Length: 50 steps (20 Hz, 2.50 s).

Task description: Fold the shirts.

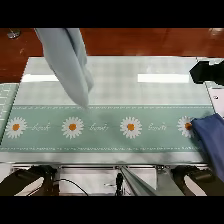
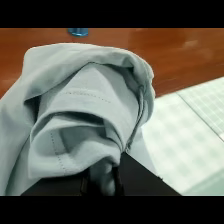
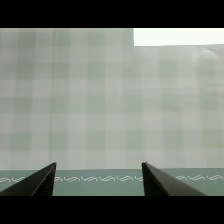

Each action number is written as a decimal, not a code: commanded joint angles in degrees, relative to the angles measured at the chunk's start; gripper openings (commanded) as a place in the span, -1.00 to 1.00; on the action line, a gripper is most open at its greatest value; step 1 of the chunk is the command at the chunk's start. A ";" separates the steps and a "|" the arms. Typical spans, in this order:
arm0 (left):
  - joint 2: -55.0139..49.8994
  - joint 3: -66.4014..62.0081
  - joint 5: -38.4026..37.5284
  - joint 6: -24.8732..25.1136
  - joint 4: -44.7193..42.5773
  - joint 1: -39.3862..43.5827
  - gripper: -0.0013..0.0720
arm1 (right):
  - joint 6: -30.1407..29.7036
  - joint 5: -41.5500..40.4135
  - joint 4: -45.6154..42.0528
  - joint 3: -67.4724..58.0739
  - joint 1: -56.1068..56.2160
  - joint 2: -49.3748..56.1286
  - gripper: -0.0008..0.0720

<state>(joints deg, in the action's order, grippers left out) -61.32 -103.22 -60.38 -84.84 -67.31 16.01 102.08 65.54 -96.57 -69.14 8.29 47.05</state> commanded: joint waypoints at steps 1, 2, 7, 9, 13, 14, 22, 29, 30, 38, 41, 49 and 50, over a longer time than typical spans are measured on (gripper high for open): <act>10.97 19.23 7.67 0.24 6.80 5.31 -0.87 | 0.07 0.55 0.09 0.00 -0.02 -2.95 0.73; 13.81 27.41 11.63 1.38 11.96 7.45 -0.87 | 0.09 0.57 0.15 0.00 -0.02 -2.99 0.73; 15.23 55.08 16.39 3.82 20.55 15.28 -0.87 | 0.15 0.35 0.31 0.00 -0.02 -2.93 0.73; 11.54 60.81 16.87 3.82 20.70 16.83 -0.87 | 0.13 -0.13 1.20 0.00 -0.02 -2.93 0.73; 2.73 62.40 12.24 3.80 22.53 17.00 -0.84 | 0.31 -0.59 1.77 0.13 -0.02 -1.62 0.73; 1.16 62.40 11.67 3.80 22.58 16.98 -0.34 | 0.37 -0.24 1.79 0.22 -0.02 -0.59 0.73; 5.33 53.20 -14.27 2.58 -6.14 -6.88 0.95 | 0.07 -0.72 3.89 1.86 -12.90 7.43 0.73; 15.61 84.26 -15.76 13.81 25.40 -19.12 0.95 | -18.71 -2.32 40.48 24.96 -29.49 7.37 0.73; 15.26 87.08 -13.70 13.90 27.58 -16.94 0.95 | -22.14 -3.89 45.99 28.52 -28.06 7.39 0.73; 11.91 90.38 17.25 13.90 41.20 13.79 0.94 | -20.68 -11.67 48.76 32.35 -14.32 8.94 0.73; 8.17 89.88 33.59 13.66 42.58 23.26 0.95 | -20.68 -11.78 50.03 32.35 -10.97 11.61 0.73; 7.04 83.08 26.18 18.45 42.16 14.82 -0.86 | -25.92 -13.53 61.72 30.12 3.45 25.92 0.73; 7.04 82.84 24.61 18.43 42.16 13.25 -0.86 | -27.82 -14.03 64.17 29.31 4.55 27.50 0.73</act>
<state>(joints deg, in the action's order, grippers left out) -54.06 -18.76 -31.53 -68.16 -25.39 32.97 78.32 52.75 -38.98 -38.30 8.80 69.87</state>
